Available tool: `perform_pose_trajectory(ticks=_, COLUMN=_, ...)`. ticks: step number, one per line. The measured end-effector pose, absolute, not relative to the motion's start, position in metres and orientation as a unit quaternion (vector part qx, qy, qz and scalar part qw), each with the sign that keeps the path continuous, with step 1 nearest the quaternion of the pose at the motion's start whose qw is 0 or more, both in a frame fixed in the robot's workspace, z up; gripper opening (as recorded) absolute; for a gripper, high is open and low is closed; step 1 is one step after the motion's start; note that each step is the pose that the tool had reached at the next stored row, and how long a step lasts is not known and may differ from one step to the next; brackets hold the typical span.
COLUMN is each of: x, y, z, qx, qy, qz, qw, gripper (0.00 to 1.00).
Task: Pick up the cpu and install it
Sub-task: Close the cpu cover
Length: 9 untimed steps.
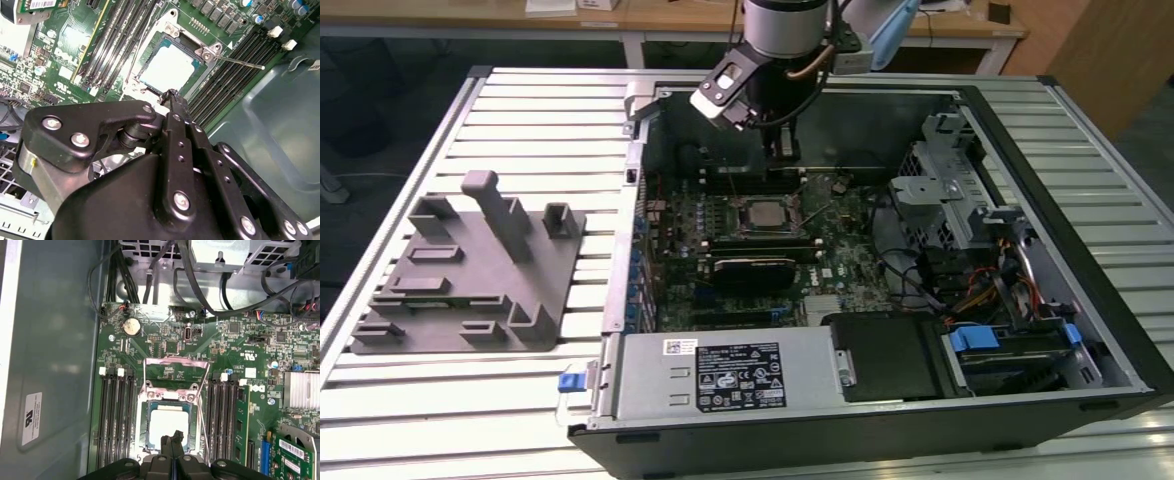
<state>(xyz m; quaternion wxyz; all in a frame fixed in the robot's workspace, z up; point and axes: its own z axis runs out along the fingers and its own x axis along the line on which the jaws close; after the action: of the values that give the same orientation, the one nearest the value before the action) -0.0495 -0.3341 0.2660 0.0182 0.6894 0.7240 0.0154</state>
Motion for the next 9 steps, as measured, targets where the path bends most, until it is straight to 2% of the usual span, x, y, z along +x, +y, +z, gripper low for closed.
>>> perform_pose_trajectory(ticks=9, x=-0.036, y=-0.334, z=0.266, qx=0.689, qy=0.724, qz=0.015, qw=0.018, gripper=0.11)
